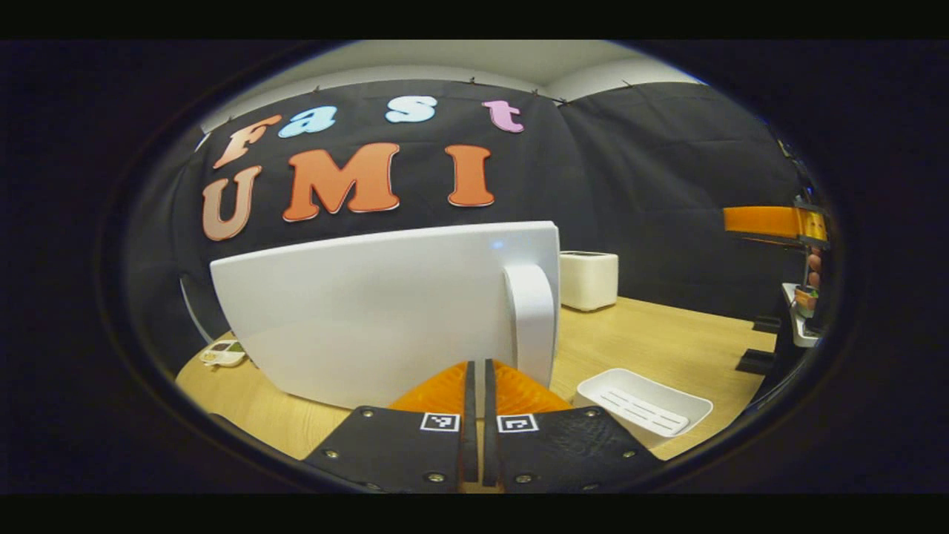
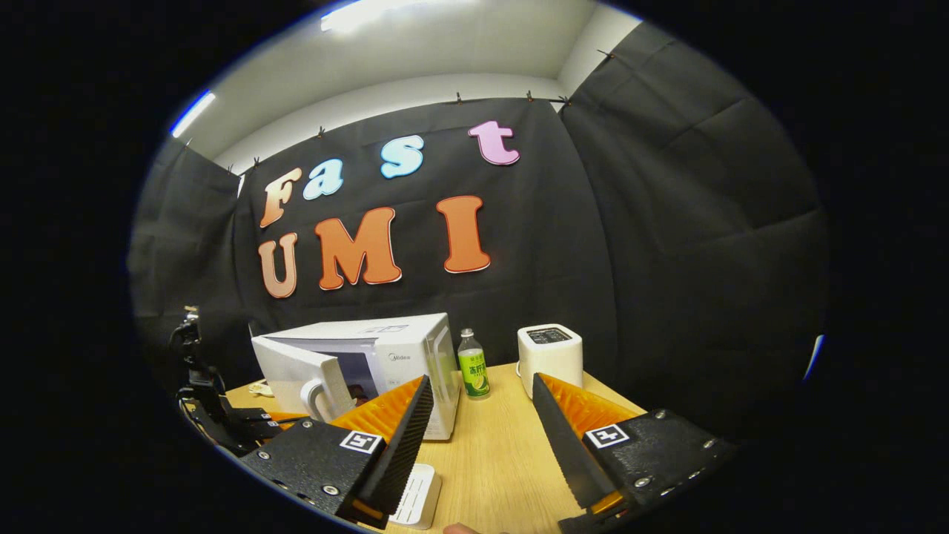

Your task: Open the microwave oven with the left hand, put the food in, and close the microwave oven.

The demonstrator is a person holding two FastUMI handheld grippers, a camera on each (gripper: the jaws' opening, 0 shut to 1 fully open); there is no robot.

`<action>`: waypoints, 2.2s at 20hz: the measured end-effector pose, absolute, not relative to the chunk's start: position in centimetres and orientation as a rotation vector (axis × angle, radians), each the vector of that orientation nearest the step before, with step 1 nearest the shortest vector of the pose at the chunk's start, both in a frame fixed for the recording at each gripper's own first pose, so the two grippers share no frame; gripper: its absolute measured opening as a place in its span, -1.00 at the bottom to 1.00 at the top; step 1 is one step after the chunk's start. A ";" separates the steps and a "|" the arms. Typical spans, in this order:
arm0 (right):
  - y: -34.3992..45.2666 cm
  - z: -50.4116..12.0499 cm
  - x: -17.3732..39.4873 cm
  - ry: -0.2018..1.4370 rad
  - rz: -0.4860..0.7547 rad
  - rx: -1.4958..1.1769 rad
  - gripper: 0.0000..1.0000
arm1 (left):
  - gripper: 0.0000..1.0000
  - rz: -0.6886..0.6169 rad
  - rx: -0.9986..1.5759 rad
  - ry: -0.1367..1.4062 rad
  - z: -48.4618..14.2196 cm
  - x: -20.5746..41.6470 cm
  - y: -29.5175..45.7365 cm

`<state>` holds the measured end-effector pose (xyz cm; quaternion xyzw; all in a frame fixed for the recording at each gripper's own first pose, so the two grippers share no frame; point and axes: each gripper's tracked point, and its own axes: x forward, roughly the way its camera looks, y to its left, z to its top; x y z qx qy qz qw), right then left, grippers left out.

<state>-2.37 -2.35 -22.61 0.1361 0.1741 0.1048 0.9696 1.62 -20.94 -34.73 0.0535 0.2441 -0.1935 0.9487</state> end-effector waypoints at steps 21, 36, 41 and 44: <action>-2.7 -20.3 -2.7 0.336 0.193 0.134 0.73 | -0.99 -0.277 -0.010 0.567 -37.6 10.6 -23.6; -0.1 -12.8 0.5 0.261 0.199 0.039 0.73 | -0.56 -0.220 0.055 0.312 -13.7 7.9 -14.5; 4.3 -8.3 1.6 0.202 0.284 0.036 0.74 | 0.43 -0.105 0.111 0.231 -5.9 5.4 -6.7; 6.7 -6.2 2.0 0.172 0.315 0.039 0.76 | 0.43 -0.021 0.143 0.180 -2.0 3.8 -1.9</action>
